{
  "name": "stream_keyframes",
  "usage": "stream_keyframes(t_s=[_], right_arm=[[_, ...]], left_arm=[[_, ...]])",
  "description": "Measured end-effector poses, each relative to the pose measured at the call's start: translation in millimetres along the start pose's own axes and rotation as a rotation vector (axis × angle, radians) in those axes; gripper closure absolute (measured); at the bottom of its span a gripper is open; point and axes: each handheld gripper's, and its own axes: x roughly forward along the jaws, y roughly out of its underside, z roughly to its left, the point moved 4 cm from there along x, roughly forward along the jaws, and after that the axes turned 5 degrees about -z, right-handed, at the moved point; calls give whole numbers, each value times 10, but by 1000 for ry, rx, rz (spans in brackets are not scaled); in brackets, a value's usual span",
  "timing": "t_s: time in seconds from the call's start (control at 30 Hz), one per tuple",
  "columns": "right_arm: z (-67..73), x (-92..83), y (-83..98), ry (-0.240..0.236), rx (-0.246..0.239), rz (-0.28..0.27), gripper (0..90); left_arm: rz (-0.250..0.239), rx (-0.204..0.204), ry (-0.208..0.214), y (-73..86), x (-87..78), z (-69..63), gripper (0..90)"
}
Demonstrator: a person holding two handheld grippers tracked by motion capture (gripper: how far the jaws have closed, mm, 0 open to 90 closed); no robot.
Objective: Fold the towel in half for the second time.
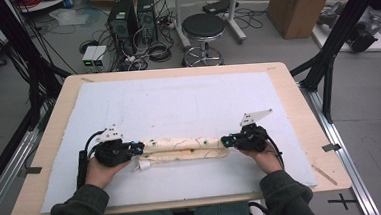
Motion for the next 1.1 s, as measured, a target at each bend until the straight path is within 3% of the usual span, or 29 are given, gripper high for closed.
stream_keyframes(t_s=[0.33, 0.47, 0.53, 0.63, 0.7, 0.77, 0.83, 0.97, 1.1], right_arm=[[56, 30, 89, -10, 9, 15, 847], [67, 46, 126, -16, 8, 18, 823], [67, 41, 132, -10, 18, 12, 759], [82, 7, 114, -40, 48, -17, 643], [91, -28, 81, -43, 38, -35, 579], [116, -80, 26, -53, 48, -58, 556], [137, -107, -47, -47, 27, -71, 545], [192, -69, -209, -55, 13, -70, 565], [239, 66, -345, -76, -10, -40, 666]], left_arm=[[36, 10, 1, 137, 1, -29, 825], [55, 8, 11, 182, 7, -44, 776], [45, 5, 24, 169, -12, -53, 725], [17, -2, 42, 134, -64, -82, 614], [-1, 0, 51, 91, -106, -94, 550], [-22, -5, 58, 46, -133, -94, 519], [-25, -9, 62, -1, -123, -100, 496], [-36, 3, 74, -149, -26, -133, 523], [-19, 27, 75, -277, 160, -182, 648]])
